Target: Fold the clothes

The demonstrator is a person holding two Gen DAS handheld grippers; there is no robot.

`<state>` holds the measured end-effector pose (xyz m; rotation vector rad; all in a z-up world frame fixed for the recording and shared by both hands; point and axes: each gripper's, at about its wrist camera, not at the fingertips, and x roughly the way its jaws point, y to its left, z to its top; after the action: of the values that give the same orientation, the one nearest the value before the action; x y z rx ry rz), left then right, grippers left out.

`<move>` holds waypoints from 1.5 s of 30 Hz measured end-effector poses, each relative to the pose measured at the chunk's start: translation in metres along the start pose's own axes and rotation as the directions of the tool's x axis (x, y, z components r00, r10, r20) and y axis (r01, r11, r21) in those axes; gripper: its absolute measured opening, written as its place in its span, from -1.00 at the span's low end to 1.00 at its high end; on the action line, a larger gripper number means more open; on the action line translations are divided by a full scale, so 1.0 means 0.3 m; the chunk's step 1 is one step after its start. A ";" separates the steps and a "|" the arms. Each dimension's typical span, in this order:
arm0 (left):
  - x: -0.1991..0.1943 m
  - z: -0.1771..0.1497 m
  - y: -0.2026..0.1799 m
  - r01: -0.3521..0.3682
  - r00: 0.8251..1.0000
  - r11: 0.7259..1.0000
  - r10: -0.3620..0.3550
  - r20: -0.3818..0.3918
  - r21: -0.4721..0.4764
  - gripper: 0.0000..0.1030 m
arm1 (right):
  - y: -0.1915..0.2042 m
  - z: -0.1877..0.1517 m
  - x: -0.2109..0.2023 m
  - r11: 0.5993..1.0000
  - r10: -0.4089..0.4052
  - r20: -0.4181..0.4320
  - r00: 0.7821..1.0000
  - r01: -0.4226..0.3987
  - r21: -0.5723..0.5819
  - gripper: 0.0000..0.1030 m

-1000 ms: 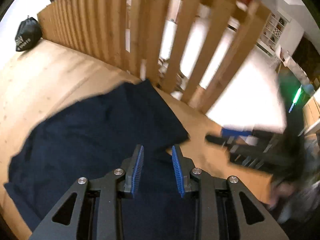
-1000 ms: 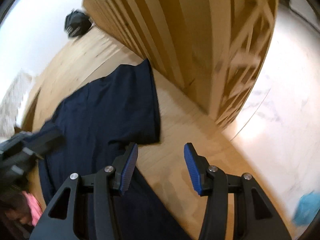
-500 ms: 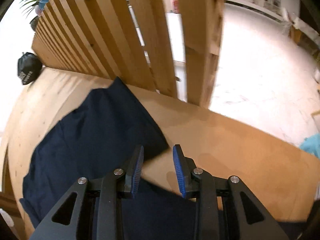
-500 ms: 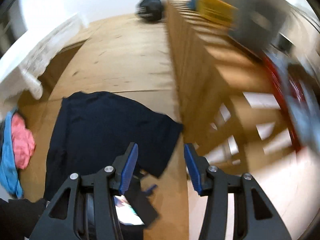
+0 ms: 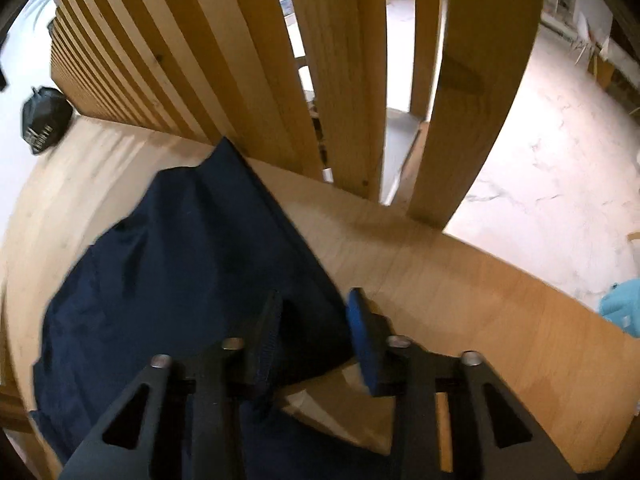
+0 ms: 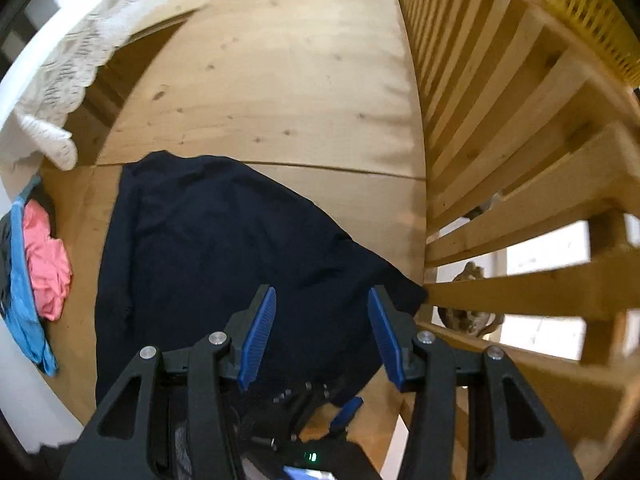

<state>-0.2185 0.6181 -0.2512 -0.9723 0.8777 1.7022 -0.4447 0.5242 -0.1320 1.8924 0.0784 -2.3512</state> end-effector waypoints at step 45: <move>-0.143 -0.565 0.510 0.399 0.912 0.362 -0.067 0.404 -0.842 -0.95 | 0.297 0.184 0.580 0.998 0.061 -0.251 0.966 -0.055 0.034 -0.08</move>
<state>-0.3181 0.4088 -0.2662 -1.3876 -0.5742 1.9759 -0.5233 0.4185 -0.2866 2.1658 0.0147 -2.0726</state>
